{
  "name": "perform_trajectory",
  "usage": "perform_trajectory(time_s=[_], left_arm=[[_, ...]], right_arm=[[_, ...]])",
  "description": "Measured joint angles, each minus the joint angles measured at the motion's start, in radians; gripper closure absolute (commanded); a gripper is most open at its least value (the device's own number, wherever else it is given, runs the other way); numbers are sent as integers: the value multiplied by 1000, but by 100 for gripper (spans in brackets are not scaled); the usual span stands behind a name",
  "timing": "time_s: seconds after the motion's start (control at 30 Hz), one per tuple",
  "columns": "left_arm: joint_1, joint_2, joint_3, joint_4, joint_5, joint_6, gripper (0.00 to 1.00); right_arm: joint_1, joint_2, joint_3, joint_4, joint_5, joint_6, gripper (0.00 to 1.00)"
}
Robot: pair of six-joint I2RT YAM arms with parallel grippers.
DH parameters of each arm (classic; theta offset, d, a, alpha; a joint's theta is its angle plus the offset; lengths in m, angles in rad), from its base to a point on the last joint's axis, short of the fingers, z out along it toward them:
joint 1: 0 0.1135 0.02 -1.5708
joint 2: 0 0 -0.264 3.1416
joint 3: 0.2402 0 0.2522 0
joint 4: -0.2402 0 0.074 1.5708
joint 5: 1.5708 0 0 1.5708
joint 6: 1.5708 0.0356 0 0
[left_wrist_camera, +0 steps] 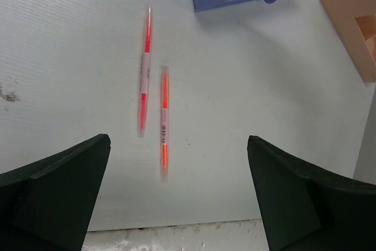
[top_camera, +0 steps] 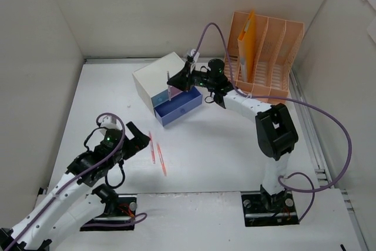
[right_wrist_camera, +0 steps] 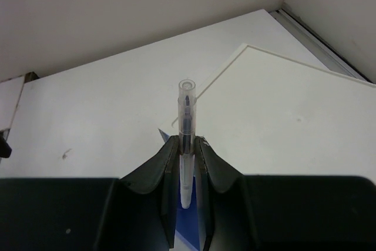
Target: Organize the desk
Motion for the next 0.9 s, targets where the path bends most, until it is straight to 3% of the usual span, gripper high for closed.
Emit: perform_trajectory(time_s=[0.27,0.37,0.4,0.5,0.6,0.83,0.87,0.9], left_arm=[[0,13,0,-1,0,-3,1],[0,23,0,-1,0,-3,0],[0,28,0,-1,0,-3,0],[0,55,0,0,1,-3,1],[0,103,0,3,3,-2,2],[0,290,35,17,21,28,20],[0,317,48,21,23,36,22],[0,344,61,27,23,44,26]], right_arm=[[0,2,-106,21,43,-135,91],[0,16,-113,22,64,-174,80],[0,22,-113,21,72,-182,71],[0,33,-117,21,89,-206,57],[0,33,-131,21,92,-217,48],[-36,13,-170,19,90,-191,59],[-51,-2,-180,19,91,-178,62],[-68,-24,-194,17,92,-167,75]])
